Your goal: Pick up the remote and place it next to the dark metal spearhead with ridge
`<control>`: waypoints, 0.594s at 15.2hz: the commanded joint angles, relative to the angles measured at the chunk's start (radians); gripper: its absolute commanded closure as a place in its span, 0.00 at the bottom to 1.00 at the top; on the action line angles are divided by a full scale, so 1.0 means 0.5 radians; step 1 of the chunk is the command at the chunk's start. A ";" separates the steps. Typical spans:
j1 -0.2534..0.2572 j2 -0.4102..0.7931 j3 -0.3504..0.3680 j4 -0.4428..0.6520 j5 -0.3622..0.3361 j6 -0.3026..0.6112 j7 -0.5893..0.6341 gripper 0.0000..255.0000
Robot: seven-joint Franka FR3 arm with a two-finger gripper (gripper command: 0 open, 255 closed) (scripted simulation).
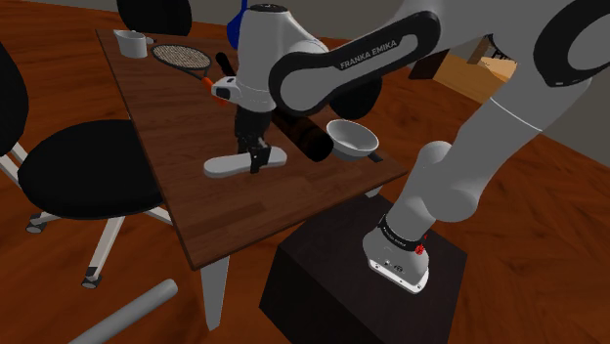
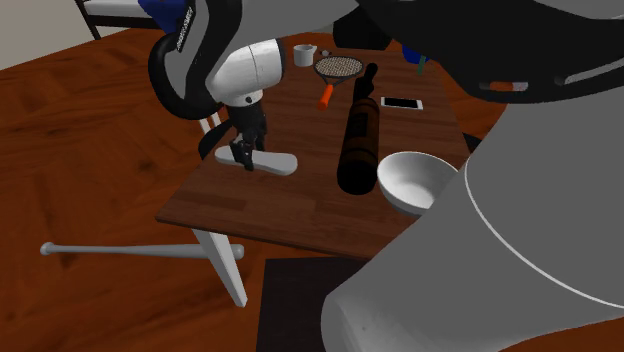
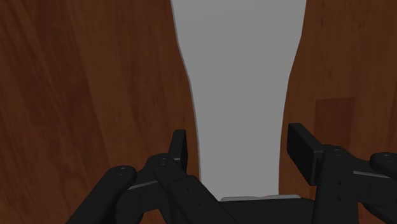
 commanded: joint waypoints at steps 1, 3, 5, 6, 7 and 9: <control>0.002 -0.028 0.000 0.032 0.006 -0.060 -0.002 1.00; 0.003 -0.054 -0.003 0.063 0.011 -0.116 -0.006 1.00; 0.003 -0.078 -0.005 0.095 0.015 -0.172 -0.011 1.00; 0.003 -0.089 -0.006 0.112 0.017 -0.200 -0.013 1.00; 0.003 -0.100 -0.008 0.129 0.018 -0.228 -0.015 1.00; 0.003 -0.120 -0.010 0.165 0.021 -0.283 -0.018 1.00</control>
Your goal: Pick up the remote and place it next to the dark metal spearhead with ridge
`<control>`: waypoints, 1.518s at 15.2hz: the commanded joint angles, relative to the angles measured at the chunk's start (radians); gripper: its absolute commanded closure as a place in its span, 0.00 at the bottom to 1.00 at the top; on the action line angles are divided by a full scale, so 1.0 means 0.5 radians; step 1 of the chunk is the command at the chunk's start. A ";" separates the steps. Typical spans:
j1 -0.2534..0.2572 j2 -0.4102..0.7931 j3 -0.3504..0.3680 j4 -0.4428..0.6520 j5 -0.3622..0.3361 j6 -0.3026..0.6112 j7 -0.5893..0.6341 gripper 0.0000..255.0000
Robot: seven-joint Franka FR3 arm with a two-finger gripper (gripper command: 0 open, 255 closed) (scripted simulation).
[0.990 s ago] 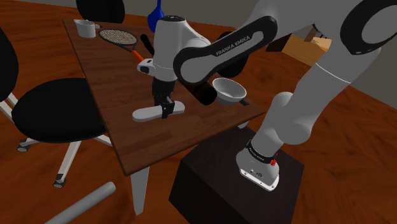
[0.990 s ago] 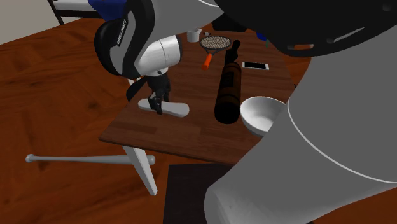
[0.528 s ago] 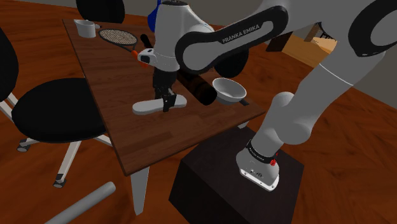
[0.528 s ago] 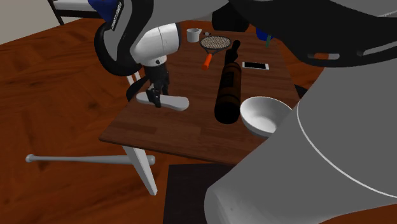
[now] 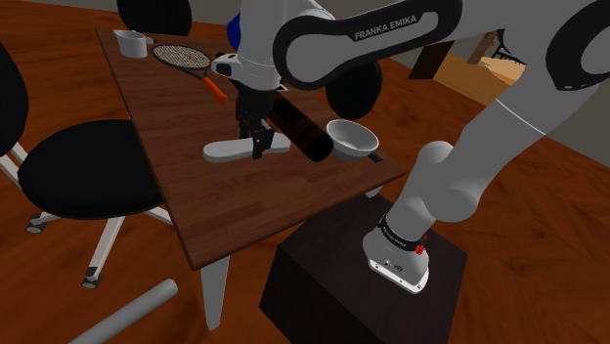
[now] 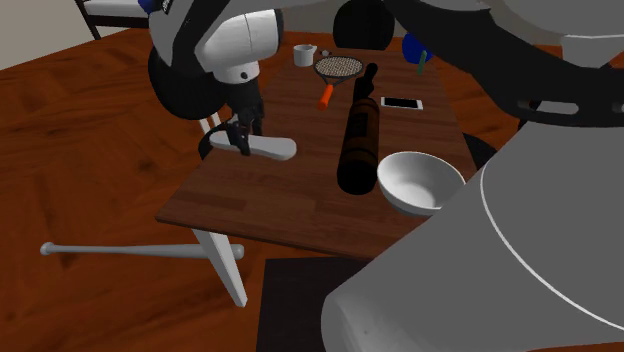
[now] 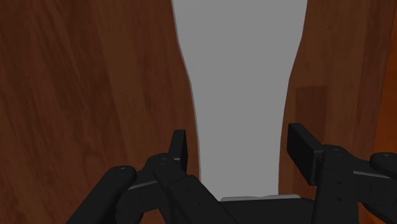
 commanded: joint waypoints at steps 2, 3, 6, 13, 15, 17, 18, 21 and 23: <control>0.000 -0.026 -0.003 0.060 0.004 -0.085 -0.004 1.00; 0.000 -0.034 -0.004 0.079 0.005 -0.112 -0.006 1.00; -0.065 -0.045 -0.099 0.064 -0.017 -0.108 -0.154 1.00; -0.217 0.004 -0.318 0.110 -0.072 -0.102 -0.493 1.00; -0.259 0.037 -0.378 0.143 -0.085 -0.102 -0.589 1.00; -0.302 0.077 -0.436 0.186 -0.096 -0.103 -0.684 1.00; -0.323 0.099 -0.465 0.211 -0.099 -0.104 -0.732 1.00; -0.384 0.178 -0.548 0.298 -0.105 -0.109 -0.874 1.00; -0.425 0.240 -0.601 0.368 -0.104 -0.115 -0.969 1.00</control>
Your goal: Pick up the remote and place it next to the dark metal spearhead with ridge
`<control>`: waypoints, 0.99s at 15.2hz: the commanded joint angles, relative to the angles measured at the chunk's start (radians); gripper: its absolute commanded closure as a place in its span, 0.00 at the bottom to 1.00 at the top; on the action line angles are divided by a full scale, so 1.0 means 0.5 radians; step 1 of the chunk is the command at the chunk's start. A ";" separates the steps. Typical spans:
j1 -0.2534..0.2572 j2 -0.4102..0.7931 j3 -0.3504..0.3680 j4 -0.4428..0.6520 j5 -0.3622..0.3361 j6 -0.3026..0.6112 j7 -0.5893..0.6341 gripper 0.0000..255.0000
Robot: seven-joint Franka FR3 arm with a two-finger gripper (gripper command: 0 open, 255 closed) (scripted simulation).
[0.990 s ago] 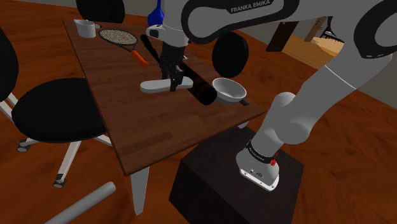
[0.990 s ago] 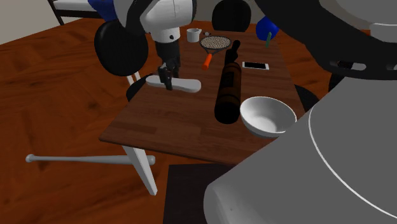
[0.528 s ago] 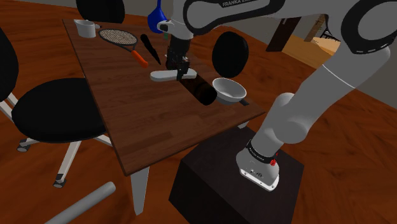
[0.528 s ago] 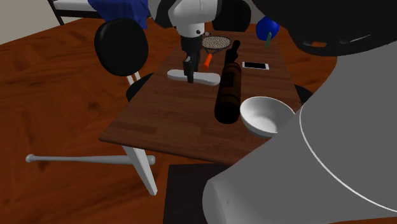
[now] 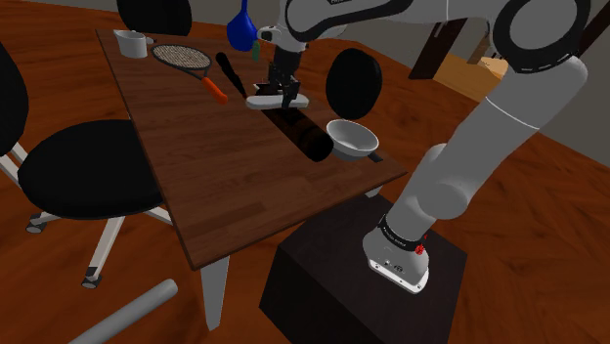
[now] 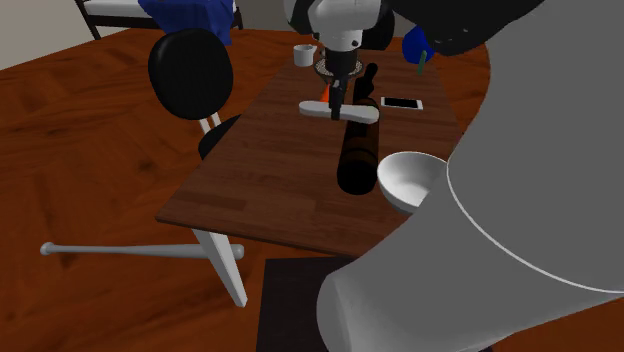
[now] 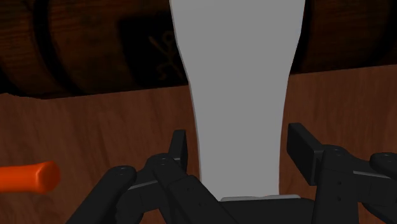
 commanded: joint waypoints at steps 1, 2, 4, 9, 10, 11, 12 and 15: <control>-0.038 0.069 -0.049 0.086 0.004 -0.015 -0.093 1.00; -0.058 0.104 -0.074 0.126 0.008 -0.020 -0.140 1.00; -0.100 0.179 -0.122 0.214 0.019 -0.032 -0.234 1.00; -0.210 0.395 -0.225 0.478 0.070 -0.081 -0.467 1.00; -0.233 0.443 -0.243 0.539 0.084 -0.094 -0.513 1.00; -0.258 0.493 -0.259 0.602 0.099 -0.109 -0.558 1.00; -0.284 0.544 -0.274 0.669 0.114 -0.125 -0.602 1.00; -0.366 0.709 -0.313 0.888 0.166 -0.185 -0.731 1.00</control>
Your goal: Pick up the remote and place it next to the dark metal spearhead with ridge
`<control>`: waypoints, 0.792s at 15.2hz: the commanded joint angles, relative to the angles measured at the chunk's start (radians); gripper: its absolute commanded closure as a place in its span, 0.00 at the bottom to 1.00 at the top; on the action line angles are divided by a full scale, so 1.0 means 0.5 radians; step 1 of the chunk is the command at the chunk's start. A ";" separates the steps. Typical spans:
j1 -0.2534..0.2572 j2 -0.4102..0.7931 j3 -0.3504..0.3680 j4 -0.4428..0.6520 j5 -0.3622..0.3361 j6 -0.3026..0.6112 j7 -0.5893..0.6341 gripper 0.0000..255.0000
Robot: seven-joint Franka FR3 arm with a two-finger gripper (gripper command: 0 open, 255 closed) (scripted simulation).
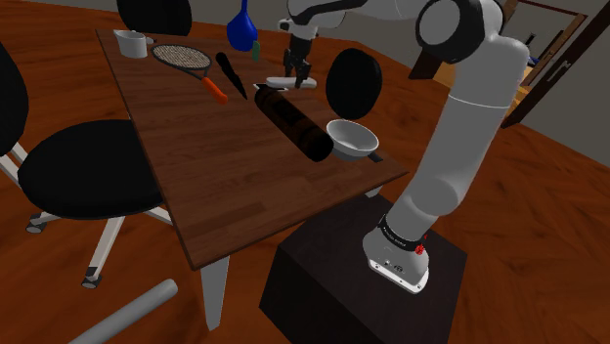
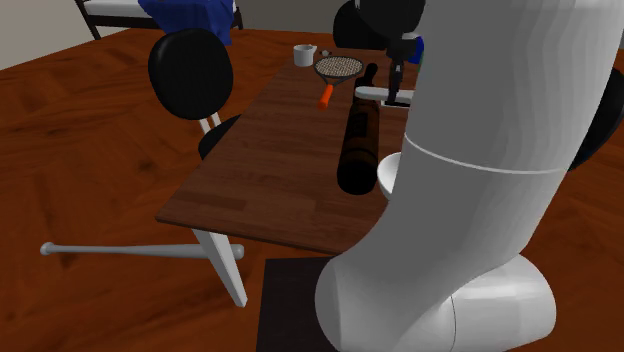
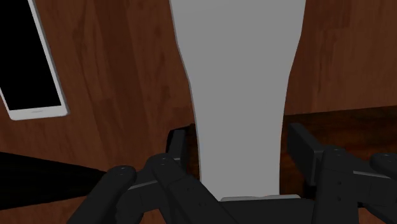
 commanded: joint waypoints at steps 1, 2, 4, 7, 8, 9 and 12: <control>-0.053 0.106 -0.021 0.158 0.033 -0.055 -0.081 1.00; -0.084 0.167 -0.031 0.243 0.052 -0.080 -0.121 1.00; -0.149 0.295 -0.046 0.425 0.091 -0.139 -0.197 1.00; -0.253 0.497 -0.057 0.725 0.147 -0.244 -0.294 1.00; -0.252 0.499 -0.055 0.701 0.147 -0.218 -0.295 1.00; -0.251 0.502 -0.054 0.678 0.148 -0.192 -0.296 1.00; -0.249 0.512 -0.051 0.613 0.152 -0.117 -0.299 1.00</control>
